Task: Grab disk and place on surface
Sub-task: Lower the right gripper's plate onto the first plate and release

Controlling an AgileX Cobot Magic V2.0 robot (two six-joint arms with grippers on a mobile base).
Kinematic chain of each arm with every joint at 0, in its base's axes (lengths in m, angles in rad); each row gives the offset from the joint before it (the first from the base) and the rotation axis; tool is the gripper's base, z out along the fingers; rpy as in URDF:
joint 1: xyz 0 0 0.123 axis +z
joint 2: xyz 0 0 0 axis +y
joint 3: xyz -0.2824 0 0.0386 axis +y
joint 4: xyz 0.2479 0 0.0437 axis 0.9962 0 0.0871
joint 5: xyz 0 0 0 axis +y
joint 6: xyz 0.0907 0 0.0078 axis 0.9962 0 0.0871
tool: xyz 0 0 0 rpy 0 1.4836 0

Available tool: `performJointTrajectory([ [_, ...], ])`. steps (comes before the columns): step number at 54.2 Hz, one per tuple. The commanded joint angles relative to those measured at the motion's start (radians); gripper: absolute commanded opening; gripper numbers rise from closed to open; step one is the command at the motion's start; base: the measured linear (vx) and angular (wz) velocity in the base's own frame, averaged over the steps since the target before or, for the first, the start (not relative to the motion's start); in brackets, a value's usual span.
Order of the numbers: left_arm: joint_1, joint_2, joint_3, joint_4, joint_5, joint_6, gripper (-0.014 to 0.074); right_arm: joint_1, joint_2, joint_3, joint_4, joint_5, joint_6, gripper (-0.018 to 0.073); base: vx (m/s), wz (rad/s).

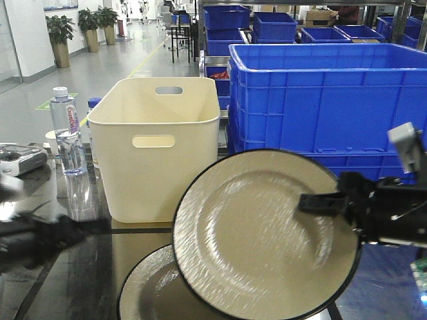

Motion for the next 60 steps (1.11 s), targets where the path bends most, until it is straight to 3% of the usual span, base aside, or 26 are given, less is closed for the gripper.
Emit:
performJointTrajectory([
  [1, 0.042, -0.128, -0.032, -0.037, 0.063, 0.002, 0.0519, 0.049, 0.005, -0.033, 0.105, -0.030, -0.003, 0.0024, 0.00, 0.00],
  [7, 0.066, -0.218, -0.032, -0.032, 0.045, -0.007, 0.0438, 0.123, 0.062, -0.033, 0.106, -0.102, -0.003, 0.0046, 0.00, 0.00],
  [13, 0.066, -0.281, -0.032, -0.032, 0.027, -0.025, 0.0289, 0.185, 0.111, -0.033, 0.106, -0.175, -0.003, 0.0098, 0.00, 0.00],
  [18, 0.066, -0.307, -0.031, -0.025, 0.035, -0.025, 0.0120, 0.218, 0.149, -0.033, 0.106, -0.191, -0.004, 0.0184, 0.00, 0.00],
  [24, 0.066, -0.308, -0.031, -0.016, 0.072, -0.025, -0.0011, 0.232, 0.176, -0.033, 0.106, -0.186, -0.034, 0.0324, 0.00, 0.00],
  [37, 0.065, -0.308, -0.031, 0.002, 0.092, -0.032, -0.0007, 0.227, 0.183, -0.033, 0.105, -0.233, -0.126, 0.0583, 0.00, 0.00],
  [46, 0.065, -0.308, -0.031, 0.014, 0.096, -0.048, -0.0004, 0.227, 0.162, -0.033, 0.080, -0.378, -0.326, 0.0609, 0.00, 0.00],
  [51, 0.065, -0.308, -0.031, 0.075, 0.087, -0.093, -0.0004, 0.227, 0.132, -0.033, 0.016, -0.479, -0.428, 0.0592, 0.00, 0.00],
  [55, 0.065, -0.306, -0.031, 0.171, 0.057, -0.164, -0.0001, 0.227, 0.097, -0.033, -0.057, -0.578, -0.479, 0.0568, 0.00, 0.00],
  [60, 0.065, -0.305, -0.031, 0.426, -0.042, -0.349, -0.0001, 0.227, 0.042, -0.033, -0.192, -0.680, -0.495, 0.0516, 0.00, 0.00],
])
